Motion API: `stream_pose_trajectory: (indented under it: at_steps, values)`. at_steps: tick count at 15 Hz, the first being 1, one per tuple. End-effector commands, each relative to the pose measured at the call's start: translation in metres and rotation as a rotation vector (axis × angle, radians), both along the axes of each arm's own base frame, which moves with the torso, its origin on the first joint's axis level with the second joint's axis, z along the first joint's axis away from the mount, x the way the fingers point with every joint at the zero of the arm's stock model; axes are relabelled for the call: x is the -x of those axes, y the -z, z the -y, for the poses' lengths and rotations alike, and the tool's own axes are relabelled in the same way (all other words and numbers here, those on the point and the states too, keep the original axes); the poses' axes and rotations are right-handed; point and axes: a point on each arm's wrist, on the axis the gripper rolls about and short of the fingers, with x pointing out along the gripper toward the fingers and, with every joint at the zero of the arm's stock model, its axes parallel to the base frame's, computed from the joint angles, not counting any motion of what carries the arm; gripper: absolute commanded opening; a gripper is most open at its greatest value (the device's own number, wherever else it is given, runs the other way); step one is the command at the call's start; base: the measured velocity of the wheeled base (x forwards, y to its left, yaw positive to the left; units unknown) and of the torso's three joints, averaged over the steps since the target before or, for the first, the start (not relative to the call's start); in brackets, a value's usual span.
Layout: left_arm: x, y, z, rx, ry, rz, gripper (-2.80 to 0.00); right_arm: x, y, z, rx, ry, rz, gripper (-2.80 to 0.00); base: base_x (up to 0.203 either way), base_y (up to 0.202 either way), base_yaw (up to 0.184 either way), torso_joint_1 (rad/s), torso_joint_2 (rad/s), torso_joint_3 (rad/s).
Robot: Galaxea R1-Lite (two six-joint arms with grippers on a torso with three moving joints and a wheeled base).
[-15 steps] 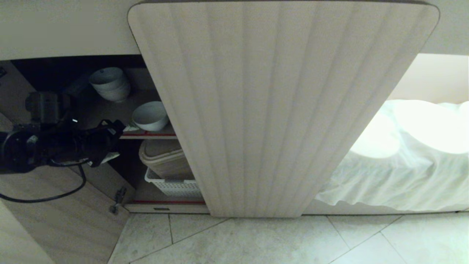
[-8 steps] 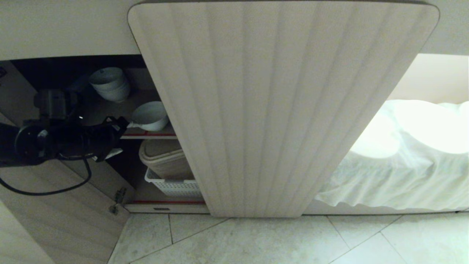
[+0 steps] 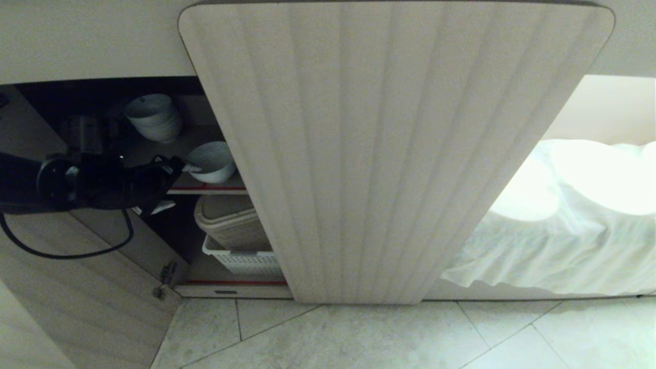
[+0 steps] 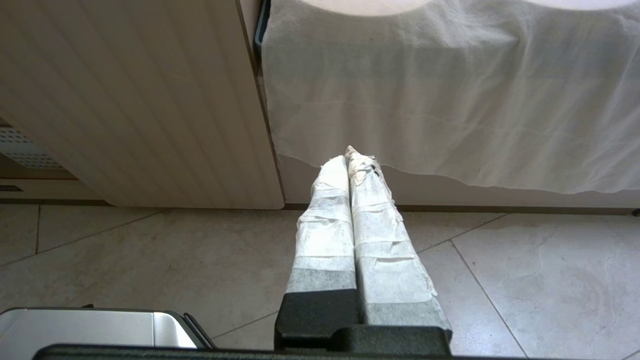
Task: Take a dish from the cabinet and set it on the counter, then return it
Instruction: Take the bowl from the cabinet
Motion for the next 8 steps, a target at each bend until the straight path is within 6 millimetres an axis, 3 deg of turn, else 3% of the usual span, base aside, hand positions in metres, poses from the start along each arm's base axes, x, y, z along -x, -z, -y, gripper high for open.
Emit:
stream_pose_trajectory:
  at_steps: [1, 8]
  values:
    - [-0.010, -0.001, -0.001, 0.005, -0.001, -0.008, 0.00, 0.000, 0.000, 0.000, 0.000, 0.001, 0.001, -2.80, 0.000, 0.000, 0.000, 0.000, 0.00, 0.000]
    - [-0.024, -0.012, -0.002, -0.040, 0.034, -0.051, 0.00, 0.000, 0.000, 0.000, 0.000, 0.001, 0.002, -2.80, 0.000, 0.000, 0.000, 0.000, 0.00, 0.000]
